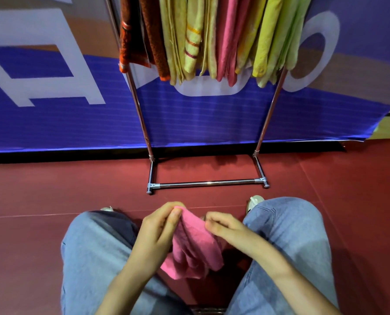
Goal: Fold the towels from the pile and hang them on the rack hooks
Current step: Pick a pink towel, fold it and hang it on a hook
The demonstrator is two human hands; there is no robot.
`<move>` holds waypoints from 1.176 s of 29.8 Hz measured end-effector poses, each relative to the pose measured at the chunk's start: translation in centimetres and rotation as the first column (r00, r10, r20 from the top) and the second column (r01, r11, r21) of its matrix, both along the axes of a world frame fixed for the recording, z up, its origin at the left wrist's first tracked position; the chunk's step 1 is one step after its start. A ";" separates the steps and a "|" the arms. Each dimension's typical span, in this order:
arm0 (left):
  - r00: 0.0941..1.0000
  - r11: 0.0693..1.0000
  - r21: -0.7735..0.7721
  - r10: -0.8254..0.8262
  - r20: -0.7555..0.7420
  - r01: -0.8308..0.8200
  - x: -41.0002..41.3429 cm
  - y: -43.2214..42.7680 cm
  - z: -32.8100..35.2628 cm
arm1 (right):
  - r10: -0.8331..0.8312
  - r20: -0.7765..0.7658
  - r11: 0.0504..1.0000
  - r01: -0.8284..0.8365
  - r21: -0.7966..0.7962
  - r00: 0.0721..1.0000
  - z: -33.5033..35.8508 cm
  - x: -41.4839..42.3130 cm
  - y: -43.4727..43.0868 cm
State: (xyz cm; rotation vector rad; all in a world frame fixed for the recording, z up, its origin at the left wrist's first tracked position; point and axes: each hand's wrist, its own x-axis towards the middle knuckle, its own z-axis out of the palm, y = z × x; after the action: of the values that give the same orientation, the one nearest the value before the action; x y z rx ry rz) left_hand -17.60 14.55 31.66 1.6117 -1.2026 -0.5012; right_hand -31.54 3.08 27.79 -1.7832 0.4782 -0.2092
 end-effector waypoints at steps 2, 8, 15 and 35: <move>1.000 1.000 -0.004 0.022 -0.015 -0.022 0.3 0.1 0.1 | -0.016 -0.009 0.999 0.016 0.031 1.000 0.0 -0.2 0.0; 0.994 0.995 -0.037 0.091 -0.056 -0.093 1.0 0.0 0.0 | -0.024 -0.082 0.998 0.029 0.063 0.996 -2.6 -1.5 0.0; 0.979 0.979 -0.011 0.205 -0.005 -0.205 3.1 -0.2 -0.4 | -0.329 -0.060 0.941 0.332 0.064 0.942 -3.0 -3.3 -1.8; 0.955 0.886 -0.417 0.274 0.115 -0.204 7.4 -5.2 13.4 | -0.389 0.508 0.799 0.556 -0.229 0.768 23.3 0.8 -7.8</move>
State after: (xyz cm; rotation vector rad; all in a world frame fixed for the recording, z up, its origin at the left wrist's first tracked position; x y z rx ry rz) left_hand -10.19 9.32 45.07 1.4358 -1.1220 0.0488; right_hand -30.69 -4.69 51.06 -1.8626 0.5893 -1.1146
